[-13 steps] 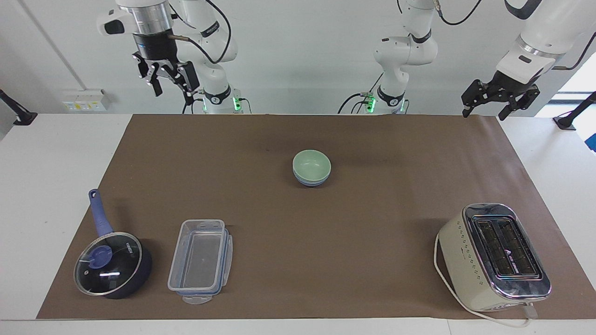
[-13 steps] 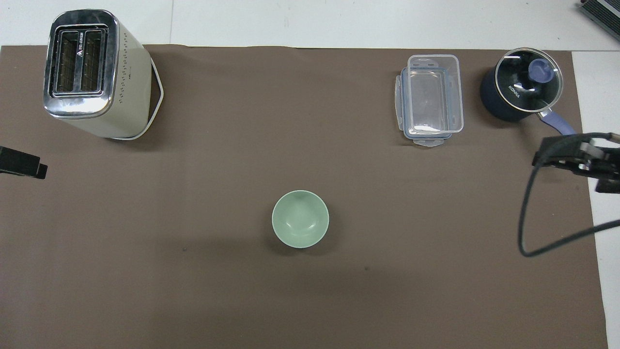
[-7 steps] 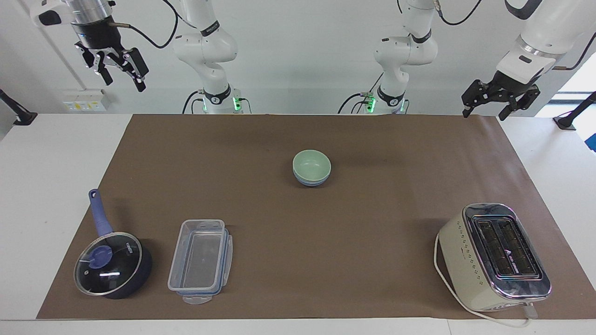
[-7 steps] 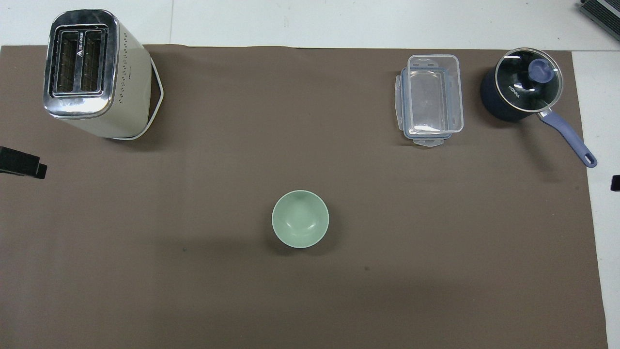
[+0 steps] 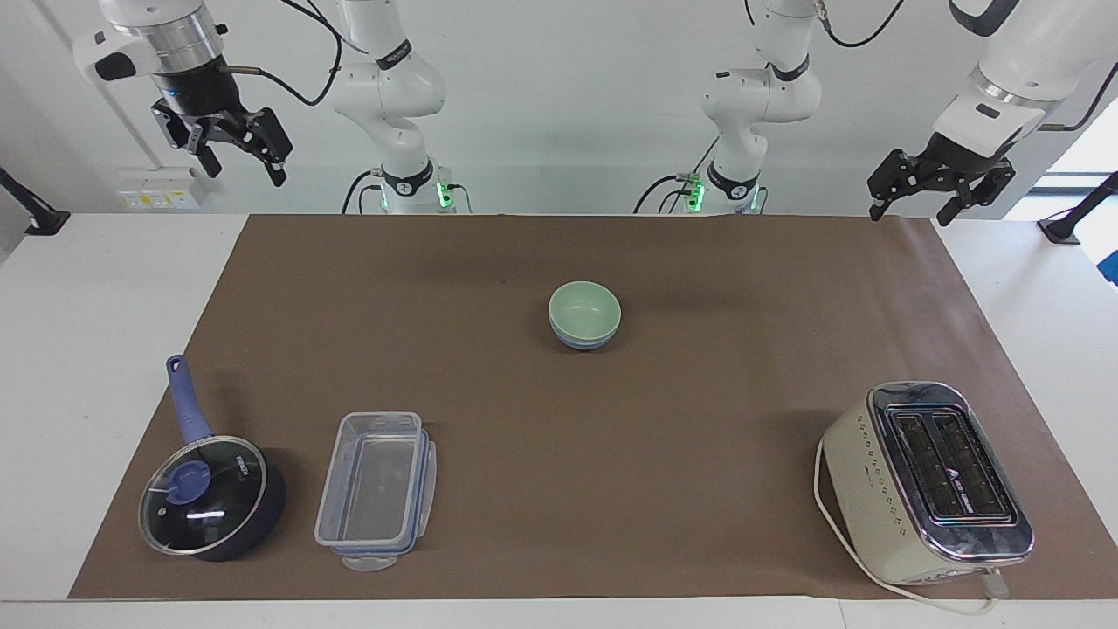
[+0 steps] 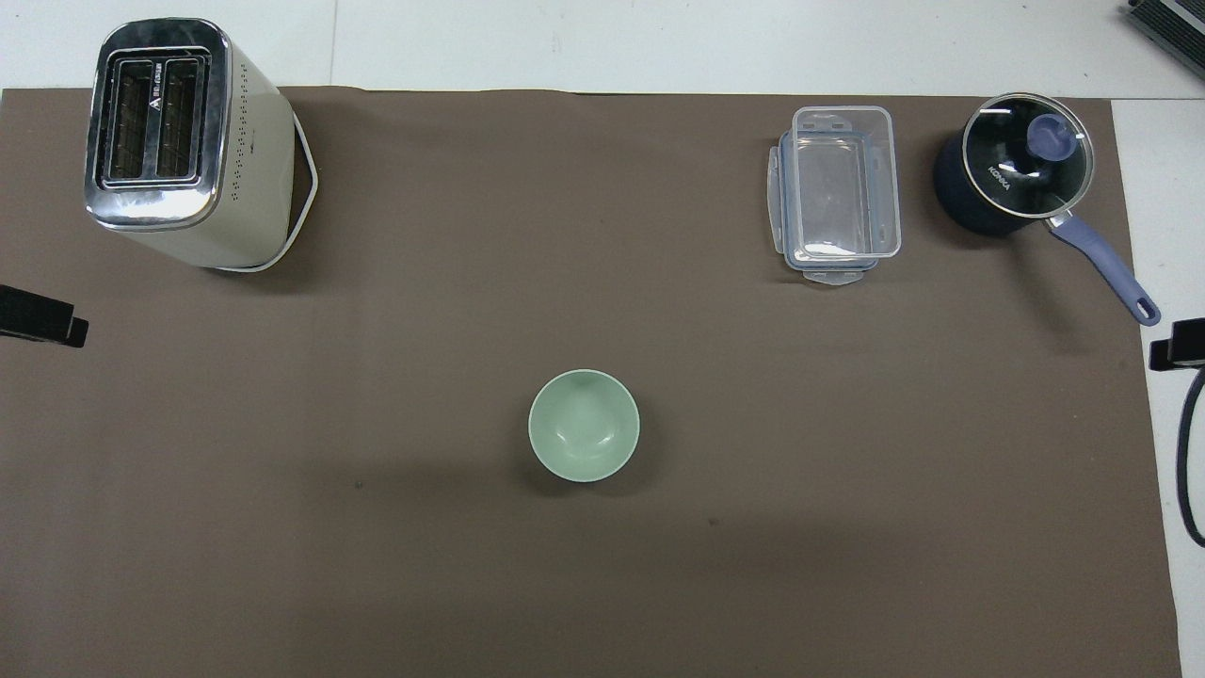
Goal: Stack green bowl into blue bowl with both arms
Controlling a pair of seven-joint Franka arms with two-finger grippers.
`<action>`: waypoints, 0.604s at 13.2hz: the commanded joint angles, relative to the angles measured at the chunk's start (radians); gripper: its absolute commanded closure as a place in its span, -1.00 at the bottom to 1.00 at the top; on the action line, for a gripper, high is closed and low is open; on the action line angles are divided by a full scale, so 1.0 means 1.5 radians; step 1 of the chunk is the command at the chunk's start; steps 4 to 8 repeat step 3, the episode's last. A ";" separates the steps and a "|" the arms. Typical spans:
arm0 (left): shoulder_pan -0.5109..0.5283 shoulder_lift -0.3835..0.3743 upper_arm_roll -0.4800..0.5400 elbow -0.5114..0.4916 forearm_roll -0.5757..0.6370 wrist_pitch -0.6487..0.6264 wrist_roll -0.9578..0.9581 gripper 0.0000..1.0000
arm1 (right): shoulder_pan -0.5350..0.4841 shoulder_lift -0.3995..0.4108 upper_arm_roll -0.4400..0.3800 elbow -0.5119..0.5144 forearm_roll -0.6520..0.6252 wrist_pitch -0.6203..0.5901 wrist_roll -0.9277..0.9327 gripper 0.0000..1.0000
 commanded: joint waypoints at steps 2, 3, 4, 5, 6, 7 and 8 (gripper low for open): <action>0.005 -0.006 -0.002 0.003 0.002 -0.004 0.011 -1.00 | 0.004 -0.012 0.009 -0.015 0.014 -0.003 -0.011 -1.00; 0.005 -0.006 -0.003 0.003 0.003 -0.004 0.010 -1.00 | 0.006 -0.011 0.009 -0.018 0.014 -0.003 -0.011 -1.00; 0.005 -0.006 -0.003 0.003 0.003 -0.004 0.010 -1.00 | 0.006 -0.011 0.009 -0.018 0.014 -0.003 -0.011 -1.00; 0.005 -0.006 -0.003 0.003 0.003 -0.004 0.010 -1.00 | 0.006 -0.011 0.009 -0.018 0.014 -0.003 -0.011 -1.00; 0.005 -0.006 -0.003 0.003 0.003 -0.004 0.010 -1.00 | 0.006 -0.011 0.009 -0.018 0.014 -0.003 -0.011 -1.00; 0.005 -0.006 -0.003 0.003 0.003 -0.004 0.010 -1.00 | 0.006 -0.011 0.009 -0.018 0.014 -0.003 -0.011 -1.00; 0.005 -0.006 -0.003 0.003 0.003 -0.004 0.010 -1.00 | 0.006 -0.011 0.009 -0.018 0.014 -0.003 -0.011 -1.00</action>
